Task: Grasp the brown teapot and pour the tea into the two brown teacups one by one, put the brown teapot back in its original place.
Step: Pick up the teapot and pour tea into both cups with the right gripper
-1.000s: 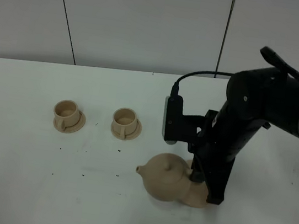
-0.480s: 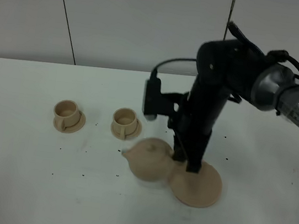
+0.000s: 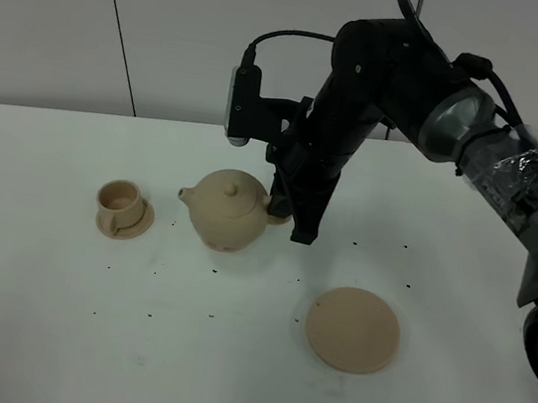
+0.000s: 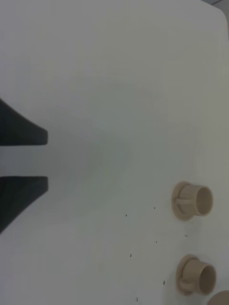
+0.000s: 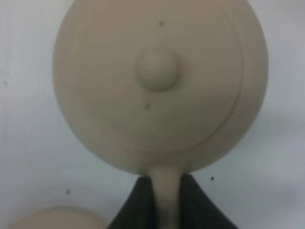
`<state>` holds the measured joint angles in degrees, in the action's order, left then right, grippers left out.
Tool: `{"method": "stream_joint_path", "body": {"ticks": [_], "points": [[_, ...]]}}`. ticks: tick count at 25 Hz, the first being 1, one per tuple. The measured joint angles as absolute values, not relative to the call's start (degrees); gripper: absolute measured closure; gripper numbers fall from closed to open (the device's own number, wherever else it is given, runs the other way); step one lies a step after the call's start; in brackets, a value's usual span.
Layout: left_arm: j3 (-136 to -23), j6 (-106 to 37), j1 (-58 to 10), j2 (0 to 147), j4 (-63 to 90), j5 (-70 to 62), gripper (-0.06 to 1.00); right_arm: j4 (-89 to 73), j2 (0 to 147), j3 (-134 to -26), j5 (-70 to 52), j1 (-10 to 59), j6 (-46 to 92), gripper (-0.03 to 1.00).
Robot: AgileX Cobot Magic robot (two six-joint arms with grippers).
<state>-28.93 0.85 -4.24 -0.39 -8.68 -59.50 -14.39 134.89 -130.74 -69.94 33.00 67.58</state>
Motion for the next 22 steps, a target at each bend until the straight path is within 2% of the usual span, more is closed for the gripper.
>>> {"method": "stream_joint_path", "body": {"ticks": [13, 22], "points": [[-28.9, 0.9, -4.2, -0.4, -8.7, -59.5, 0.71, -15.3, 136.4, -132.8, -70.5, 33.1, 67.9, 0.87], [-28.9, 0.9, -4.2, -0.4, -8.7, -59.5, 0.71, -16.4, 139.2, -140.3, -70.7, 34.1, 68.7, 0.87]]}}
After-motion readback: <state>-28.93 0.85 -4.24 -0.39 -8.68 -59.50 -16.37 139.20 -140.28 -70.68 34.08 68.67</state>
